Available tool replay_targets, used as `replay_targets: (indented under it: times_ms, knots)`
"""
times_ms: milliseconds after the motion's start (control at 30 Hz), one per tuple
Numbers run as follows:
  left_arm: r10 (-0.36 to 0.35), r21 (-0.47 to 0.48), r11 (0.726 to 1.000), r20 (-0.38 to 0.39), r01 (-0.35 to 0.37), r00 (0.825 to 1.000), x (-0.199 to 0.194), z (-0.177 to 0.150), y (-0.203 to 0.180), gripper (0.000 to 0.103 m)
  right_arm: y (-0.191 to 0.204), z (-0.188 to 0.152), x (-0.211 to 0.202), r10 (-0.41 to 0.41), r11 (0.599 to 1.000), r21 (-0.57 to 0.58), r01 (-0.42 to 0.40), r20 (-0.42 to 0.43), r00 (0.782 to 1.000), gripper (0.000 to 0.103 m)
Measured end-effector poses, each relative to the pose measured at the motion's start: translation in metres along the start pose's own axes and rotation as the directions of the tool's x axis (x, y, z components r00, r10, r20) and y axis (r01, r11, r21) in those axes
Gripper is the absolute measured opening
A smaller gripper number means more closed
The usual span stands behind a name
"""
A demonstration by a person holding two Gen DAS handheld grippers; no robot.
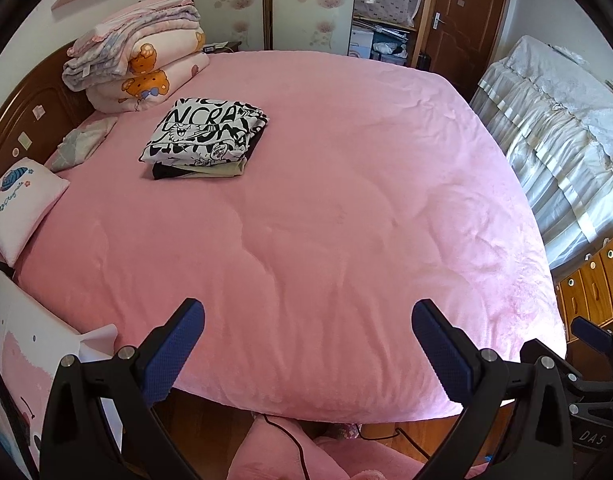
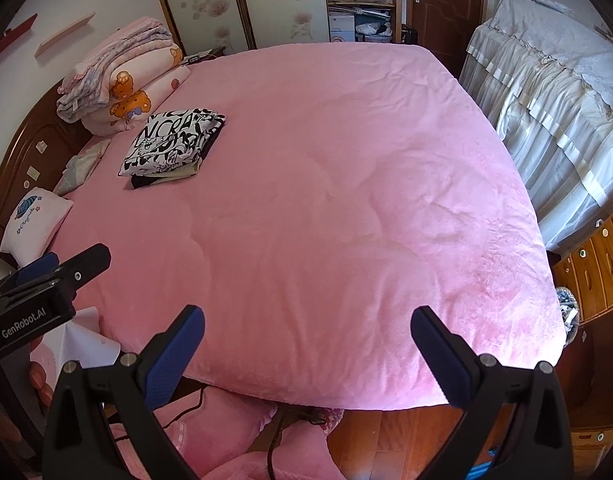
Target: Fold large clothes
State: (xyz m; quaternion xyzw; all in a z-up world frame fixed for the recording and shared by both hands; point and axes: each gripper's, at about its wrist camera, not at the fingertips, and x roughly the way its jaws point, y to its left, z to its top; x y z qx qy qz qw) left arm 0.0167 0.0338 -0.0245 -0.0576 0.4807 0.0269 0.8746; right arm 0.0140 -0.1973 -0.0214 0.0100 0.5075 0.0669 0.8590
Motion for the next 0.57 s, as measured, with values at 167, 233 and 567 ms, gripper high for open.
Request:
replay_targets:
  times_ms: [167,233,567]
  knots:
    - [0.001,0.01,1.0,-0.002,-0.001,1.0,0.001,0.001,-0.002,0.103,0.005,0.002,0.0,-0.003,1.0,-0.02,0.003,0.002,1.0,0.103]
    - [0.001,0.013,1.0,-0.001,-0.001,1.0,0.001,0.002,-0.003,0.103,0.005,0.003,0.0,-0.005,1.0,-0.023,0.005,0.003,1.0,0.103]
    - [0.009,0.026,1.0,-0.01,-0.009,1.0,0.006,0.003,-0.011,0.103,-0.003,0.007,0.006,0.0,1.0,-0.005,0.0,-0.018,1.0,0.103]
